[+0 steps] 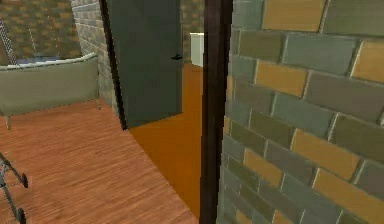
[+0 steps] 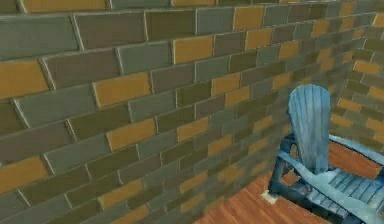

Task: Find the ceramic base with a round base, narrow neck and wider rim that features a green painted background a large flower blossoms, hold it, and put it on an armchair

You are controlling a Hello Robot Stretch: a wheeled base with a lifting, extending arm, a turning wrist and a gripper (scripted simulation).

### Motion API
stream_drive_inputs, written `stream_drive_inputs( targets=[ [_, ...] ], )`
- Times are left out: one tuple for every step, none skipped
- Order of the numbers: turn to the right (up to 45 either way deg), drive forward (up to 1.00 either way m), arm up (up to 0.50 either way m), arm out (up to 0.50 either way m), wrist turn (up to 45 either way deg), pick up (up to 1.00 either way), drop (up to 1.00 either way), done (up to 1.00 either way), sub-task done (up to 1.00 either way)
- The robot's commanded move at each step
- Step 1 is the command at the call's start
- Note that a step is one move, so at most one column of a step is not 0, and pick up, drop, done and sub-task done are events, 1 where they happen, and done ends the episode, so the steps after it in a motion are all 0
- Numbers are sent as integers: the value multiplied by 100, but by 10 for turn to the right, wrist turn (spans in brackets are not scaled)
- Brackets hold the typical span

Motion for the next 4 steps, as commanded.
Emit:
stream_drive_inputs(
  targets=[
    [-450,0,0,0,0,0,0,0,0],
    [-270,0,0,0,0,0,0,0,0],
    [0,0,16,0,0,0,0,0,0],
    [0,0,0,24,0,0,0,0,0]
  ],
)
